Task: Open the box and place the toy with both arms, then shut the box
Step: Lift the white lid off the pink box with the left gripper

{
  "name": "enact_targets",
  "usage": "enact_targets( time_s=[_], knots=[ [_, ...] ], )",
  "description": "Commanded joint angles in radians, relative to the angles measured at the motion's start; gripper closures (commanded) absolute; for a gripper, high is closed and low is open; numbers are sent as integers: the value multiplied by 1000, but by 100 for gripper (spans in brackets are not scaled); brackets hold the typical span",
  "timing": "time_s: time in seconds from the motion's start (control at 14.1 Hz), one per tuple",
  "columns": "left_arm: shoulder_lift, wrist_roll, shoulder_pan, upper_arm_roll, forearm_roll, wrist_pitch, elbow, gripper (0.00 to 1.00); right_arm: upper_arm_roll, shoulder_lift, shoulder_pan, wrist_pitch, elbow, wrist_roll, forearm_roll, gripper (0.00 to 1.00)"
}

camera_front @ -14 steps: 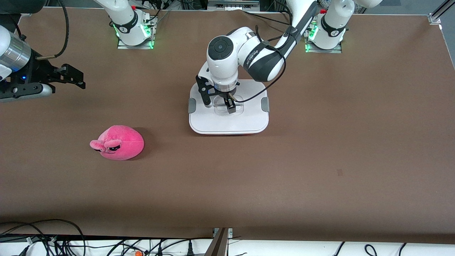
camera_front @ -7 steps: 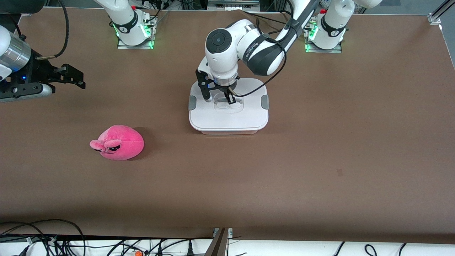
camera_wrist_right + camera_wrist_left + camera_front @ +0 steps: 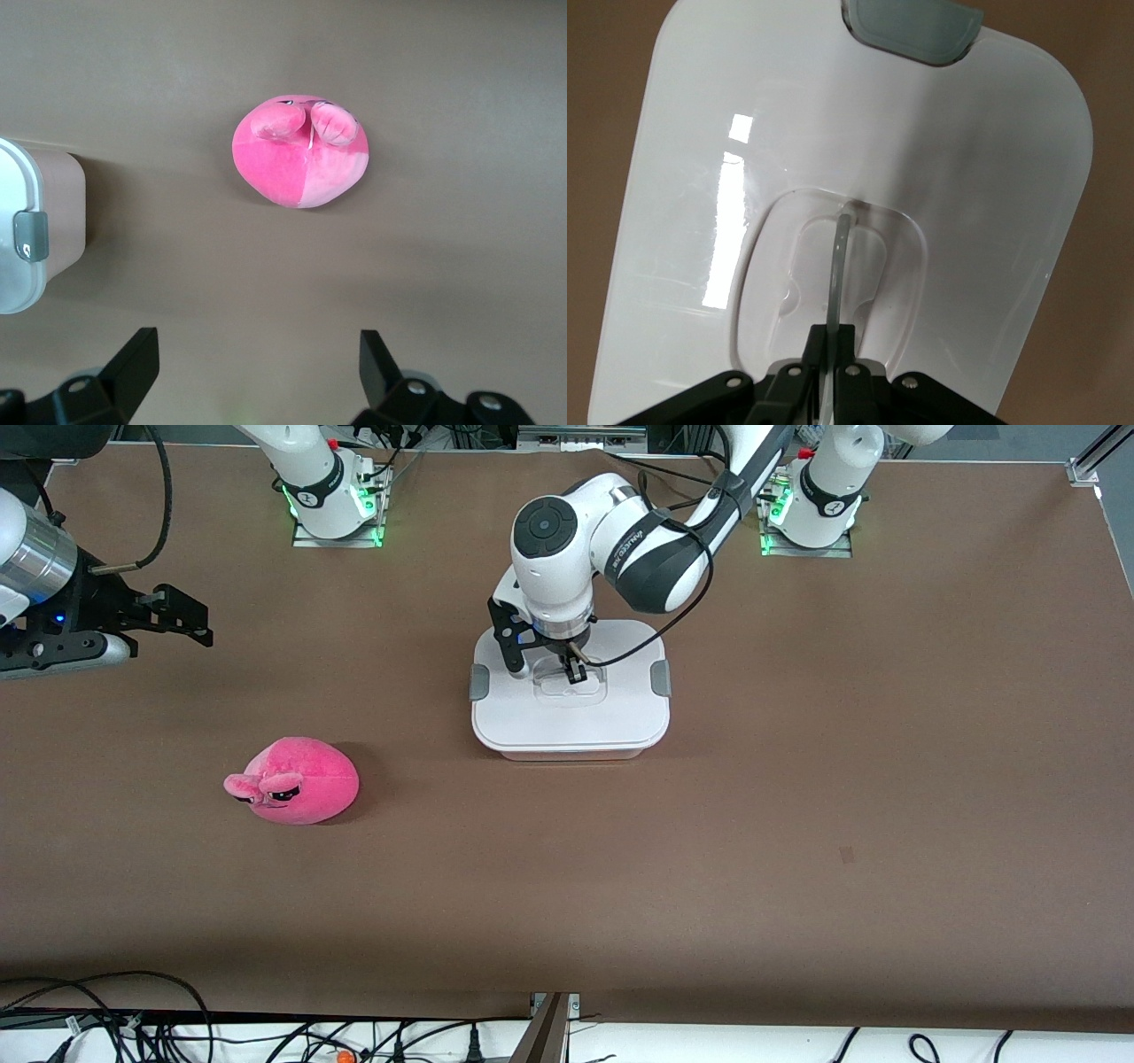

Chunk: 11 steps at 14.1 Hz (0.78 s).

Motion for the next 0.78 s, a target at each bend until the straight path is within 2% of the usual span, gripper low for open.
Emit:
enact_targets(
  time_s=[0.0,0.42,0.71],
  knots=[
    [-42,-5,-1,3,25,-9,-20,100,2,5,1,-12,18,-6,-10,0],
    [-68,3,19,5,14,-105,22,100,2,5,1,-12,18,-6,-10,0],
    [-115,119,143,2,-17,-171,25,100,2,5,1,-12,18,-6,-10,0]
  ],
)
